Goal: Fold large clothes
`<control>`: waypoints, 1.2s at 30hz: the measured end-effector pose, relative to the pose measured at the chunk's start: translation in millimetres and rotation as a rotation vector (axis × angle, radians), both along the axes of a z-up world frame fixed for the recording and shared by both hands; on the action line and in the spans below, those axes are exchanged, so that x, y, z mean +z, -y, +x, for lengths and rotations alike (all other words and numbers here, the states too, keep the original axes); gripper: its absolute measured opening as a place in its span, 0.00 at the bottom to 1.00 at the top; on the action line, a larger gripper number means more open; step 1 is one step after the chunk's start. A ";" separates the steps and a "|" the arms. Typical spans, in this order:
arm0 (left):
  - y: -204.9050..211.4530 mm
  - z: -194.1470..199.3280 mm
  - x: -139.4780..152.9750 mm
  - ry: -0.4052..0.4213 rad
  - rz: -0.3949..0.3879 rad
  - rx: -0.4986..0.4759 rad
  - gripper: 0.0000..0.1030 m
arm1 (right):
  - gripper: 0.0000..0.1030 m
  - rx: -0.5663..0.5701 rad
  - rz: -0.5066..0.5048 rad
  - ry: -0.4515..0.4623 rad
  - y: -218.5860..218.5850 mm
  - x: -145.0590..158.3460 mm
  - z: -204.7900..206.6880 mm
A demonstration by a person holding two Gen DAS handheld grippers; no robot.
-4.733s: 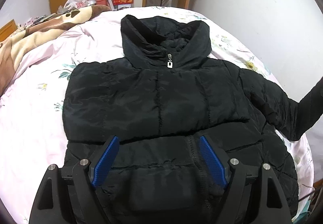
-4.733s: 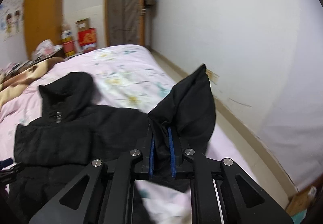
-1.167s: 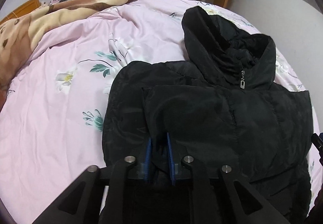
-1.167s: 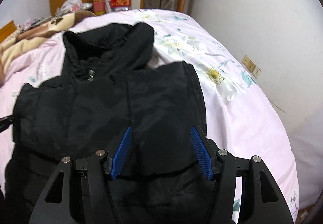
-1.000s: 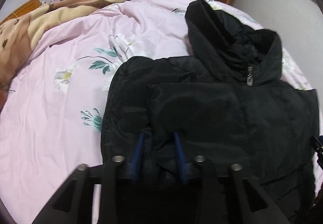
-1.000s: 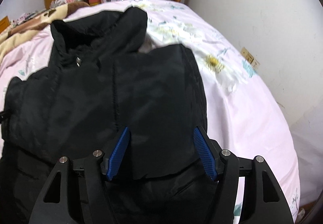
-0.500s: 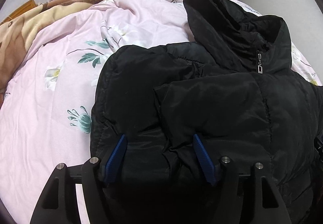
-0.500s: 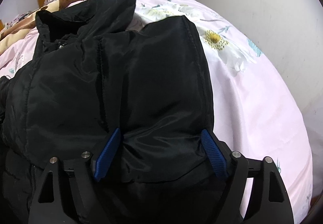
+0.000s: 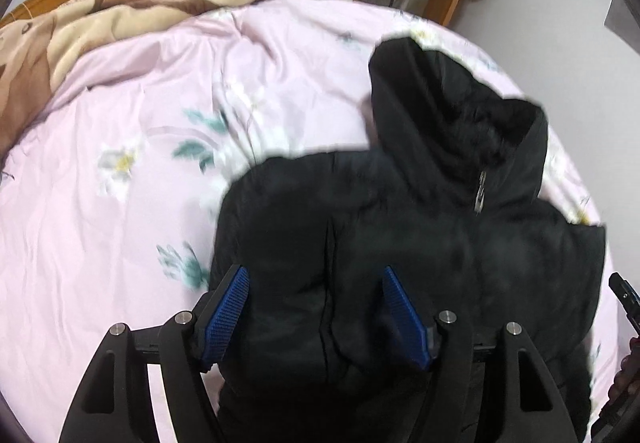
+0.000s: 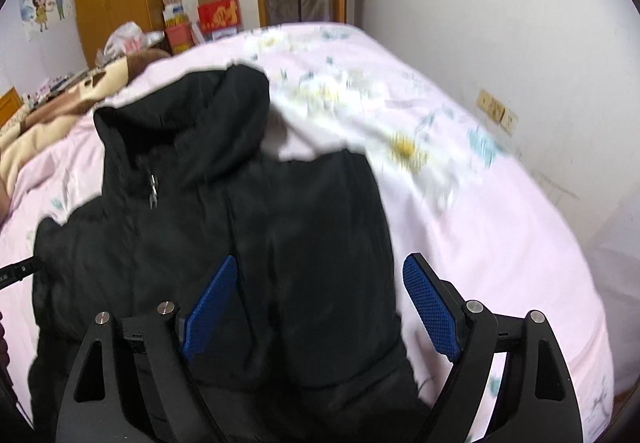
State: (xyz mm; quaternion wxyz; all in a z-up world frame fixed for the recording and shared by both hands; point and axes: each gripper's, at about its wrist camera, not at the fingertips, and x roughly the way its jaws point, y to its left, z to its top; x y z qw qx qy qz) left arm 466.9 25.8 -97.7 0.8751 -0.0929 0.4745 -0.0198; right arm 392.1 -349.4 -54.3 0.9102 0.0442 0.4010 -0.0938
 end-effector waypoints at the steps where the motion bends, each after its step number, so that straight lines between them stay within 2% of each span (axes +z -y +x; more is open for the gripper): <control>1: -0.7 2.7 6.1 0.008 -0.002 -0.001 0.67 | 0.83 0.005 -0.001 0.009 -1.0 5.5 3.3; 4: -1.5 8.1 25.5 0.052 -0.022 -0.004 0.67 | 0.83 0.039 -0.042 0.040 -9.8 20.9 18.6; 7: 11.6 16.4 25.9 0.059 0.020 -0.031 0.69 | 0.83 0.101 -0.071 0.017 -22.9 12.2 36.4; 9: 21.9 24.5 12.2 0.024 0.023 -0.054 0.69 | 0.83 0.084 -0.113 -0.059 -27.1 -8.9 52.8; 12: 32.5 35.1 -22.3 -0.076 0.032 -0.077 0.69 | 0.83 0.054 -0.120 -0.146 -18.6 -42.6 58.6; 15: 35.3 36.9 -31.1 -0.056 0.035 -0.090 0.71 | 0.83 0.037 -0.079 -0.166 -0.8 -56.0 56.8; 18: 33.0 47.8 -17.9 -0.025 0.051 -0.113 0.71 | 0.84 0.054 -0.048 -0.171 8.6 -41.7 61.7; 22: 33.8 79.7 19.8 0.068 0.108 -0.155 0.71 | 0.84 0.074 0.000 -0.037 13.6 6.3 80.8; 27: 31.4 145.8 56.8 0.118 0.086 -0.114 0.71 | 0.84 0.084 -0.017 -0.024 17.5 39.9 155.5; 29: 37.0 173.4 63.0 0.123 0.089 -0.117 0.71 | 0.84 0.058 0.016 -0.022 23.5 42.3 185.0; 30: 38.7 184.9 63.4 0.116 0.078 -0.121 0.71 | 0.84 0.068 0.081 -0.025 27.6 41.3 198.5; 33: 40.5 218.5 59.4 0.098 0.043 -0.077 0.71 | 0.84 0.033 0.192 -0.033 34.9 29.3 238.4; 36: 46.1 244.8 50.0 0.060 0.014 -0.074 0.71 | 0.84 -0.023 0.245 -0.084 38.4 7.5 264.5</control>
